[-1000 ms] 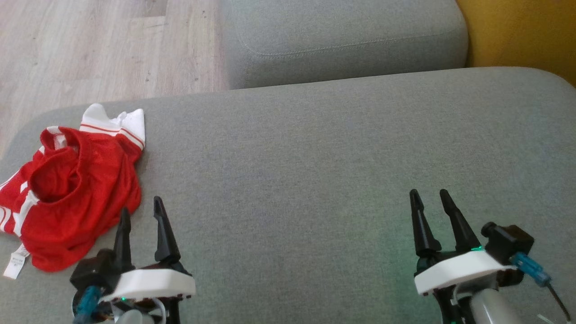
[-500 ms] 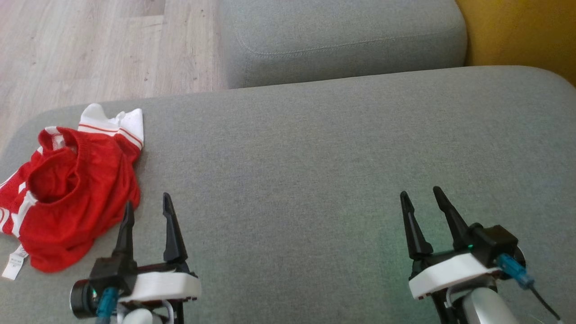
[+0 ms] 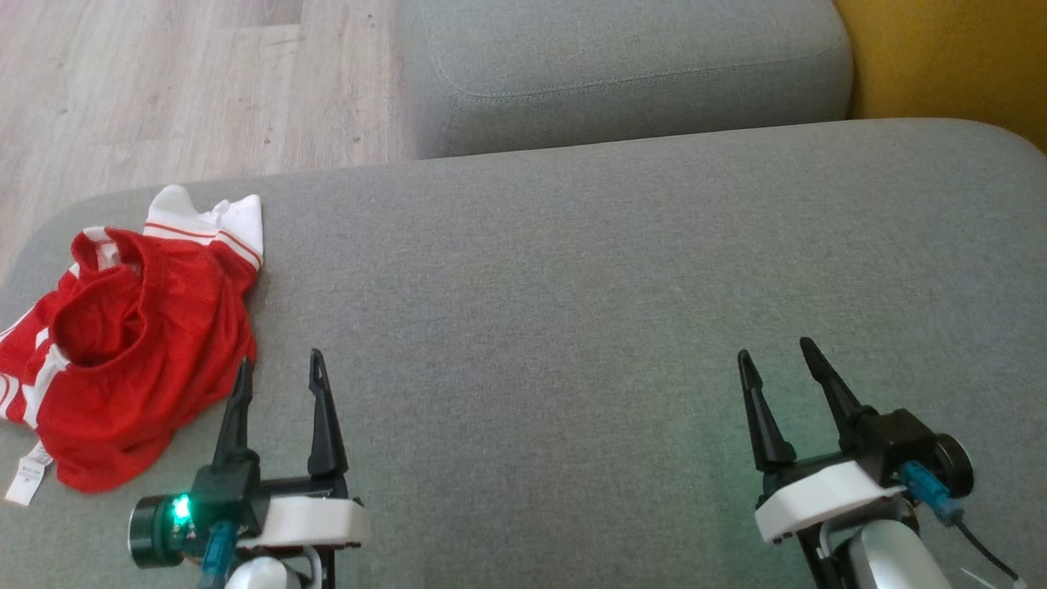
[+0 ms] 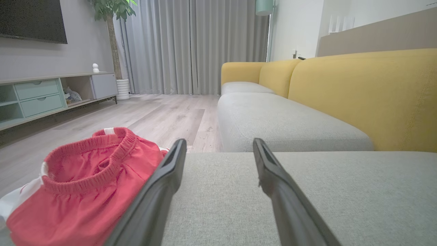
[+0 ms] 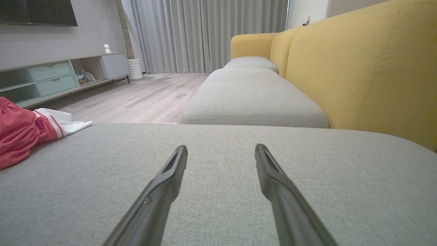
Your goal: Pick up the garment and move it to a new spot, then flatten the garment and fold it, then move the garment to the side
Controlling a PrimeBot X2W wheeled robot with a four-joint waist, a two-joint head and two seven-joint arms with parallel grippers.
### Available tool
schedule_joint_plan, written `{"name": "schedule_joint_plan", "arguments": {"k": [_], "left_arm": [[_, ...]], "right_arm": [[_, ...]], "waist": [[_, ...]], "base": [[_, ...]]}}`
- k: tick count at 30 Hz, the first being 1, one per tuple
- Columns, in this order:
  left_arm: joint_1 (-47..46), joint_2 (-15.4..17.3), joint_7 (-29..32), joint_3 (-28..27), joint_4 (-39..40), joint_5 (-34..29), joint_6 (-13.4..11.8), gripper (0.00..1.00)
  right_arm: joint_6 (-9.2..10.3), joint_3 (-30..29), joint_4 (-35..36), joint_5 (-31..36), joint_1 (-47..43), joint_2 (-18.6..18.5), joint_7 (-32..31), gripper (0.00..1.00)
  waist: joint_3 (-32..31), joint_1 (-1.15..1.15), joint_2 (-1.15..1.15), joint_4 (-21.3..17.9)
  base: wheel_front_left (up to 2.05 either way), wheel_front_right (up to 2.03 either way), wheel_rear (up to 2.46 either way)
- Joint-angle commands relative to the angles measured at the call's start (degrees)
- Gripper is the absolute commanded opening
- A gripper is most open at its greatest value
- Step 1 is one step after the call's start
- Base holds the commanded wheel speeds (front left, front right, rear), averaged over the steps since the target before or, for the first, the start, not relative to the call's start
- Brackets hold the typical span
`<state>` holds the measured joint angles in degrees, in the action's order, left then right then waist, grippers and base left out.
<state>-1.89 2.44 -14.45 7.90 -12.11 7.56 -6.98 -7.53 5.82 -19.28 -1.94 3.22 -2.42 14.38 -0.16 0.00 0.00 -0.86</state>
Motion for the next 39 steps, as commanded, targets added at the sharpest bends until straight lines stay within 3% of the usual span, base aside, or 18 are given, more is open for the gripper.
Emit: {"name": "schedule_joint_plan", "arguments": {"k": [1,21,39], "left_arm": [[-2.9,0.4,-0.5,-1.6,1.3,-0.3,0.3,1.0],[-3.5,0.4,-0.5,0.5,-2.5,0.3,-0.5,1.0],[-3.8,0.4,-0.5,-1.5,-1.2,-0.1,-1.7,1.0]], "right_arm": [[0.04,1.1,1.5,0.1,3.2,-0.5,0.6,1.0],[0.04,-1.0,1.2,0.1,2.9,-0.5,0.6,1.0],[0.04,-1.3,1.2,0.0,2.6,-0.5,0.6,1.0]], "waist": [[0.0,0.0,0.0,0.0],[0.2,0.0,0.0,1.8],[1.1,0.0,0.0,19.3]], "base": [[0.0,0.0,0.0],[0.0,0.0,0.0],[0.0,0.0,0.0]]}}
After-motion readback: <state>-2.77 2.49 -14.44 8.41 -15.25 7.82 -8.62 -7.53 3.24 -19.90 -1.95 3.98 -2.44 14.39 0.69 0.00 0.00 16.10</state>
